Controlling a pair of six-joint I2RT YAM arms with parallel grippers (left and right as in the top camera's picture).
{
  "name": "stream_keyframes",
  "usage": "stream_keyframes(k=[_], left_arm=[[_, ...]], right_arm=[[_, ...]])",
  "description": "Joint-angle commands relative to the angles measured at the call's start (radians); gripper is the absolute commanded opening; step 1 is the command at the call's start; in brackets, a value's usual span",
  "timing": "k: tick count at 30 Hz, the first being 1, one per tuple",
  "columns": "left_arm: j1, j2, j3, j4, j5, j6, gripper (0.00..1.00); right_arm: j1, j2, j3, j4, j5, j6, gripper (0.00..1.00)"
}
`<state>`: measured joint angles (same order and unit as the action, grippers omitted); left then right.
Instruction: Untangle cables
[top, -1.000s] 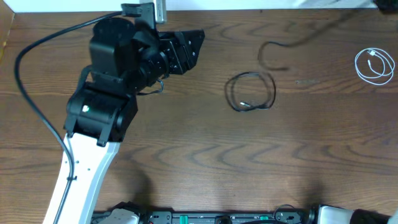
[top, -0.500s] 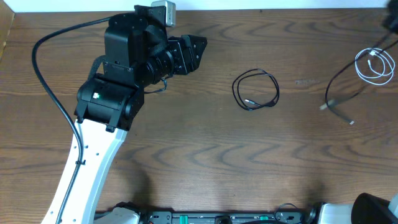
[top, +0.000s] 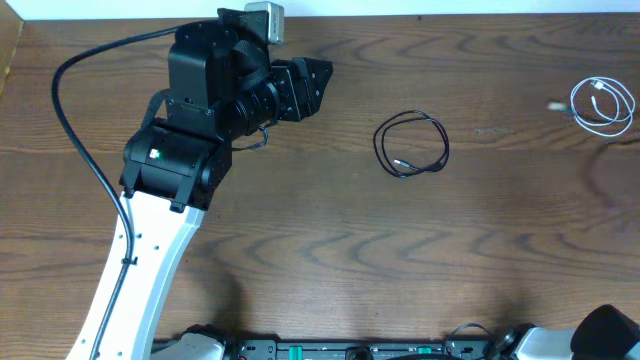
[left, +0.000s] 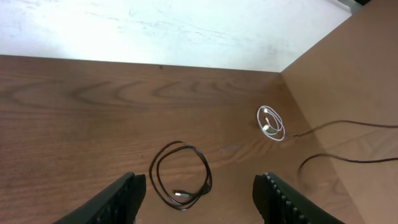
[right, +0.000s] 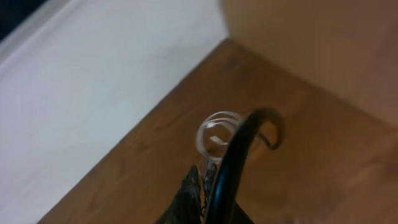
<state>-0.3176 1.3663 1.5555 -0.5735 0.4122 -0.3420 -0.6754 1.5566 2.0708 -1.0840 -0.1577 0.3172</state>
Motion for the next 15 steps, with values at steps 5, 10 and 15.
stream_keyframes(k=[5, 10, 15], left_arm=[[0.003, -0.001, 0.010, -0.023, -0.006, 0.013, 0.61], [0.003, -0.001, 0.005, -0.032, -0.006, 0.013, 0.61], [0.003, -0.001, 0.004, -0.032, -0.006, 0.013, 0.61]], right_arm=[[-0.017, 0.116, 0.002, 0.029, 0.098, -0.019, 0.01], [-0.017, 0.245, 0.002, 0.071, 0.098, -0.019, 0.01], [-0.017, 0.386, 0.002, 0.147, 0.029, -0.019, 0.46]])
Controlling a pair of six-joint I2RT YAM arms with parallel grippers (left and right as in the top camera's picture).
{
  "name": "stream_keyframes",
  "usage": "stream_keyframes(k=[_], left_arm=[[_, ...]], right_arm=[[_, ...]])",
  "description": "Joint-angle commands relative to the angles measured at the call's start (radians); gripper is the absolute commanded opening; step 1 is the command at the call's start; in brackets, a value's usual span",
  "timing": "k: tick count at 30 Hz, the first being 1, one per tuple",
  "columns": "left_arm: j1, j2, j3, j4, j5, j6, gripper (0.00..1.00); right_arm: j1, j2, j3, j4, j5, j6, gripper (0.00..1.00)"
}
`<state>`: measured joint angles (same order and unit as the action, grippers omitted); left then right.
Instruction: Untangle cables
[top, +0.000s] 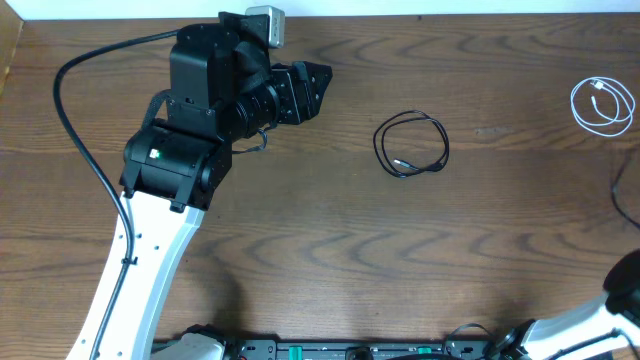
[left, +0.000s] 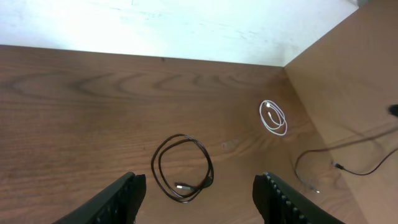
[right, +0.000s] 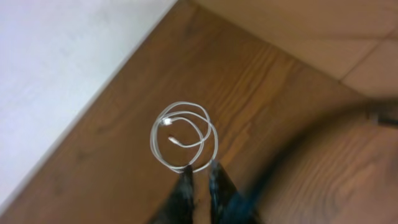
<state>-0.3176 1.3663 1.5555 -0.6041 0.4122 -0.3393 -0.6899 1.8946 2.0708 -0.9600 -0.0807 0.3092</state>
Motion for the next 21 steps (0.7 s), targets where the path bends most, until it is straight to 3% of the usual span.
stream_keyframes(k=[1, 2, 15, 21], left_arm=[[0.003, -0.001, 0.004, -0.002, -0.006, 0.010, 0.61], [0.003, -0.001, 0.004, -0.002, -0.006, 0.010, 0.61], [0.003, 0.012, 0.004, -0.003, -0.006, 0.010, 0.61], [0.003, 0.048, 0.004, -0.024, -0.006, 0.010, 0.61]], right_arm=[[-0.002, 0.071, 0.002, 0.039, -0.077, -0.011, 0.78], [-0.002, 0.088, 0.002, 0.051, -0.101, -0.011, 0.99], [0.023, 0.061, 0.003, -0.081, -0.361, -0.013, 0.99], [0.142, 0.058, 0.002, -0.183, -0.487, -0.152, 0.99]])
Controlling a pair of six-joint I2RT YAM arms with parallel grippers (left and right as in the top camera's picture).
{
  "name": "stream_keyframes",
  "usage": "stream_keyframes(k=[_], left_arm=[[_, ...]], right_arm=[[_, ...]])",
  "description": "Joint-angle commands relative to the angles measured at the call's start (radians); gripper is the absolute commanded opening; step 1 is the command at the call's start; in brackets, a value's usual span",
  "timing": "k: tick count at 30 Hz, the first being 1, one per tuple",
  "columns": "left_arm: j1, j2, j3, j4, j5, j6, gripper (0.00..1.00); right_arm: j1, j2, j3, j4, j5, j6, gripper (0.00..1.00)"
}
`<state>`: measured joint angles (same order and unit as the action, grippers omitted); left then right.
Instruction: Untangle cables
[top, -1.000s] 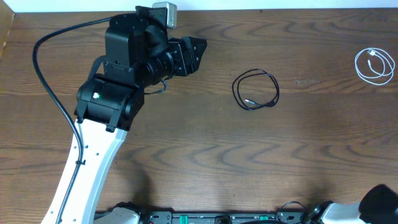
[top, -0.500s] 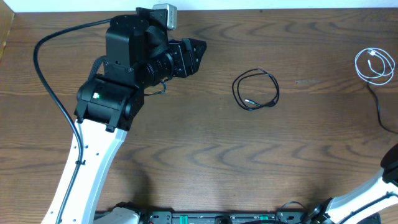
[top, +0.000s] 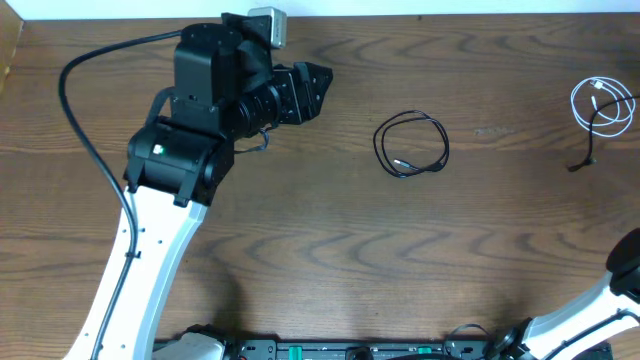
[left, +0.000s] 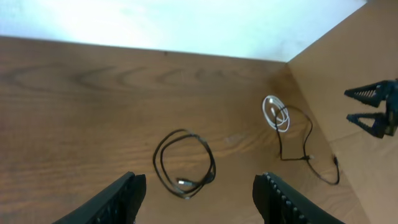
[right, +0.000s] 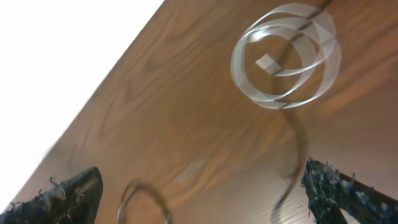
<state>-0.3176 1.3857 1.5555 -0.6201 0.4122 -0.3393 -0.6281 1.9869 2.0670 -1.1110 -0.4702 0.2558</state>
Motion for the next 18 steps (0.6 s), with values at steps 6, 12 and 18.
stream_keyframes(k=[6, 12, 18], left_arm=[[0.003, 0.055, 0.004, -0.034, -0.006, 0.056, 0.61], [0.003, 0.058, 0.004, -0.085, -0.089, 0.077, 0.61], [0.029, 0.058, 0.004, -0.140, -0.145, 0.077, 0.61]], right_arm=[[0.283, -0.017, 0.005, -0.099, -0.067, -0.219, 0.96], [0.492, 0.069, 0.004, -0.166, 0.101, -0.177, 0.85], [0.642, 0.185, 0.003, -0.227, 0.323, -0.007, 0.79]])
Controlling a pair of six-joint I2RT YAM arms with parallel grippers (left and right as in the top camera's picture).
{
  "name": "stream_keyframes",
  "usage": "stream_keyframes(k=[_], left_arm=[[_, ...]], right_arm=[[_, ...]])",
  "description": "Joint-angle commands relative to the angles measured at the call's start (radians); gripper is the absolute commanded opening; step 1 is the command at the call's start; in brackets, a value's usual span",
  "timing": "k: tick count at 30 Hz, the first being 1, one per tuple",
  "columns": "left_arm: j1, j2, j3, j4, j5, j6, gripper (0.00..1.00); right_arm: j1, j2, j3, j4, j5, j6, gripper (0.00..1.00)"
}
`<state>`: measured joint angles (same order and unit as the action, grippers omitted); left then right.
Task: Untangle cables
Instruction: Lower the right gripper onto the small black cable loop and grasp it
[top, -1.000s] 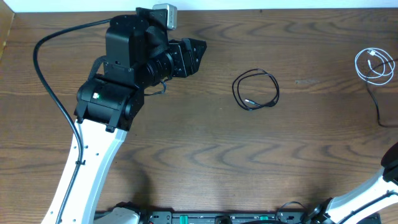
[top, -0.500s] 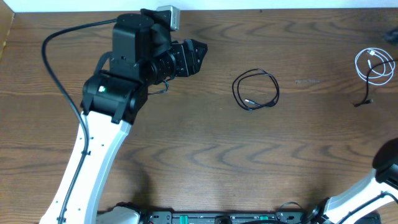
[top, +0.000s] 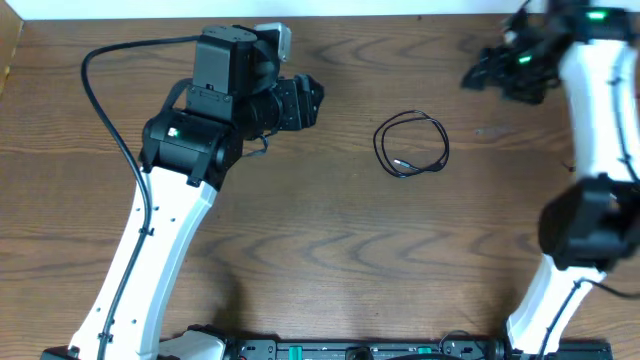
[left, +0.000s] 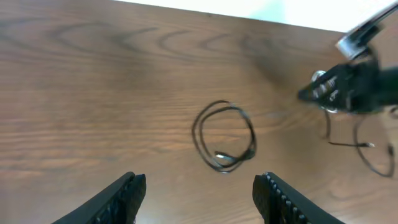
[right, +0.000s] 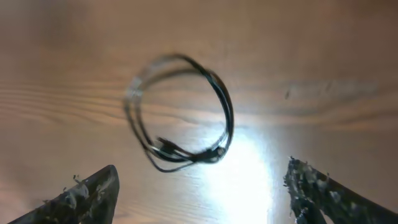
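A black cable coil (top: 411, 145) lies on the wooden table (top: 330, 250), also seen as the coil (left: 224, 137) in the left wrist view and the coil (right: 180, 112) in the right wrist view. My right gripper (top: 478, 75) hovers up and to the right of it, open; in its own view the gripper (right: 202, 193) holds nothing. My left gripper (top: 312, 100) is to the coil's left, open and empty (left: 199, 202). A thin black cable (left: 367, 146) trails loose beyond the right gripper. The white cable coil is hidden.
The right arm's white link (top: 595, 120) crosses the table's right end from the back edge. The left arm (top: 160, 230) and its black hose (top: 100, 100) take up the left side. A white wall edge (left: 261, 9) borders the table's far side.
My right arm, then at the table's lower right corner with its open gripper by the white coil, now reaches along the back right toward the black coil. The left gripper has shifted slightly right.
My right gripper was shut over the white coil with a dark cable at its fingers, at both first moments. Then it stood open and a thin black cable lay across the white coil. Now it is open over the black coil. The left gripper stayed open throughout.
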<state>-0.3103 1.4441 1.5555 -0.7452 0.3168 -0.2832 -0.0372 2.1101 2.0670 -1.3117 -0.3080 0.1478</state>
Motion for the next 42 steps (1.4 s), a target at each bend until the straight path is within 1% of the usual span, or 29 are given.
stream_keyframes(k=[1, 3, 6, 7, 9, 11, 12, 14, 19, 21, 23, 27, 30, 33, 34, 36, 37, 38, 39, 40, 41, 42], left_arm=[[0.034, 0.000, 0.004, -0.026, -0.049, 0.021, 0.61], [0.049, 0.000, 0.004, -0.039, -0.049, 0.021, 0.61], [0.067, 0.000, 0.004, -0.055, -0.049, 0.021, 0.61], [0.071, 0.000, 0.004, -0.058, -0.049, 0.021, 0.61], [0.076, 0.000, 0.004, -0.059, -0.049, 0.021, 0.61], [0.077, 0.000, 0.004, -0.058, -0.049, 0.021, 0.61], [0.076, 0.000, 0.004, -0.058, -0.049, 0.021, 0.61], [0.076, 0.000, 0.004, -0.058, -0.050, 0.021, 0.61], [0.076, 0.000, 0.004, -0.059, -0.049, 0.021, 0.61], [0.076, 0.000, 0.004, -0.060, -0.049, 0.021, 0.61], [0.076, 0.000, 0.004, -0.062, -0.049, 0.021, 0.61], [0.076, 0.000, 0.004, -0.062, -0.049, 0.021, 0.61], [0.076, 0.000, 0.004, -0.062, -0.049, 0.021, 0.61], [0.076, 0.000, 0.004, -0.062, -0.050, 0.021, 0.61], [0.076, 0.000, 0.004, -0.062, -0.049, 0.021, 0.61], [0.076, 0.000, 0.004, -0.062, -0.050, 0.021, 0.61], [0.076, 0.000, 0.004, -0.062, -0.050, 0.021, 0.61], [0.076, 0.000, 0.004, -0.062, -0.050, 0.021, 0.61], [0.076, 0.000, 0.004, -0.062, -0.050, 0.021, 0.61], [0.076, 0.000, 0.004, -0.062, -0.050, 0.021, 0.61], [0.076, 0.000, 0.004, -0.062, -0.050, 0.021, 0.61], [0.076, 0.000, 0.004, -0.062, -0.050, 0.021, 0.61]], right_arm=[[0.080, 0.089, 0.003, -0.050, 0.191, 0.136, 0.78], [0.113, 0.119, 0.003, -0.078, 0.215, 0.176, 0.78], [0.152, 0.154, -0.002, -0.117, 0.251, 0.280, 0.87], [0.164, 0.166, -0.002, -0.129, 0.257, 0.312, 0.87], [0.183, 0.181, -0.002, -0.146, 0.256, 0.374, 0.82], [0.206, 0.189, -0.005, -0.159, 0.257, 0.449, 0.73], [0.220, 0.192, -0.009, -0.162, 0.257, 0.485, 0.70], [0.243, 0.198, -0.022, -0.162, 0.257, 0.561, 0.67], [0.290, 0.200, -0.108, -0.138, 0.262, 0.819, 0.73], [0.296, 0.200, -0.170, -0.112, 0.280, 0.946, 0.75], [0.297, 0.200, -0.216, -0.070, 0.275, 0.998, 0.76], [0.299, 0.200, -0.303, 0.031, 0.226, 1.004, 0.75], [0.299, 0.200, -0.339, 0.073, 0.229, 1.003, 0.75], [0.299, 0.200, -0.381, 0.119, 0.232, 0.970, 0.71], [0.299, 0.200, -0.399, 0.139, 0.238, 0.946, 0.68], [0.301, 0.200, -0.433, 0.177, 0.264, 0.889, 0.60], [0.302, 0.200, -0.446, 0.188, 0.282, 0.859, 0.50], [0.301, 0.200, -0.463, 0.201, 0.310, 0.819, 0.45], [0.300, 0.200, -0.473, 0.206, 0.334, 0.796, 0.45], [0.299, 0.200, -0.480, 0.206, 0.355, 0.780, 0.50], [0.298, 0.200, -0.489, 0.205, 0.384, 0.760, 0.59], [0.298, 0.200, -0.497, 0.206, 0.403, 0.747, 0.63]])
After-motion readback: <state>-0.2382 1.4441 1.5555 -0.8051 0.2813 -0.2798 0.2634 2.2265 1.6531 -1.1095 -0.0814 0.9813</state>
